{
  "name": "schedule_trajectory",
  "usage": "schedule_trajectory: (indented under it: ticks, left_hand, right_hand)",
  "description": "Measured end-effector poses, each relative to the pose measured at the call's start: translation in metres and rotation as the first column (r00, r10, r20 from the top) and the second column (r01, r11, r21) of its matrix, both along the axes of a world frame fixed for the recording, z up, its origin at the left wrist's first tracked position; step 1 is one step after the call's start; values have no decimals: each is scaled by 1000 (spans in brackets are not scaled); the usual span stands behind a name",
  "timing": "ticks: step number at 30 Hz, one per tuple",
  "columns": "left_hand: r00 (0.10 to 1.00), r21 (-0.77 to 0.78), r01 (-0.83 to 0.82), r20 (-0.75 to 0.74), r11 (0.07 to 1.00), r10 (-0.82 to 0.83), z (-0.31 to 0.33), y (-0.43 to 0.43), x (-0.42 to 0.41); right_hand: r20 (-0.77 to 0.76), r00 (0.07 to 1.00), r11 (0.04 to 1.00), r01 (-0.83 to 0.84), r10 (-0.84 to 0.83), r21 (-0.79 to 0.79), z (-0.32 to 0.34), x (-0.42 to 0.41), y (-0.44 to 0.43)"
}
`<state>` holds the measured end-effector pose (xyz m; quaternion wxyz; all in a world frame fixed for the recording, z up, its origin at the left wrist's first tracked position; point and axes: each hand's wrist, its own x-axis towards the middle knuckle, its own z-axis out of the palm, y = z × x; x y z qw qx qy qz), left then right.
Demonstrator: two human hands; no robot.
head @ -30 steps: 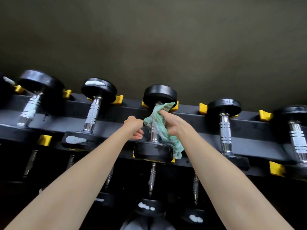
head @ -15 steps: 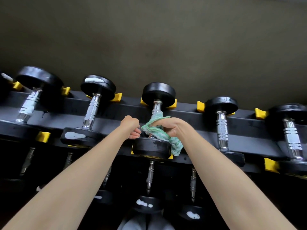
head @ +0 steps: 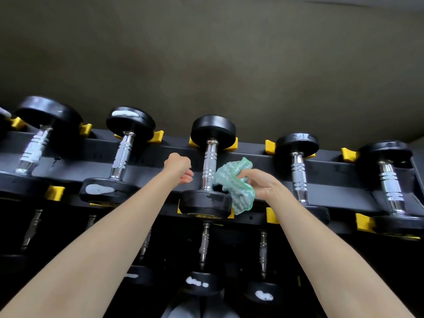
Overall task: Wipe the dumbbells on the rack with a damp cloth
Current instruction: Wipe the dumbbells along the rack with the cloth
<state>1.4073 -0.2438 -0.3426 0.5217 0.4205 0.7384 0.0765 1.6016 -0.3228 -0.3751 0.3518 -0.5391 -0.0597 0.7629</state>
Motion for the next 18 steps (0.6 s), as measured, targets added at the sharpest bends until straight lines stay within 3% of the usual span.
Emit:
schedule_trajectory:
  ticks: [4, 9, 12, 15, 18]
  left_hand:
    - [990, 65, -42, 138, 997, 33, 16, 4, 17]
    - [901, 162, 60, 417, 985, -123, 39, -4, 30]
    - [799, 94, 241, 546, 966, -253, 46, -8, 28]
    - [670, -25, 391, 693, 920, -266, 44, -10, 25]
    - [648, -28, 505, 673, 863, -357, 46, -10, 20]
  right_hand:
    - [-263, 930, 947, 296, -257, 122, 10, -1, -8]
    - [-573, 754, 832, 513, -320, 210, 27, -11, -3]
    - [-659, 684, 751, 603, -312, 270, 35, -17, -1]
    - [-698, 662, 685, 643, -273, 342, 41, -23, -1]
    - [-687, 674, 655, 652, -271, 381, 43, -25, -1]
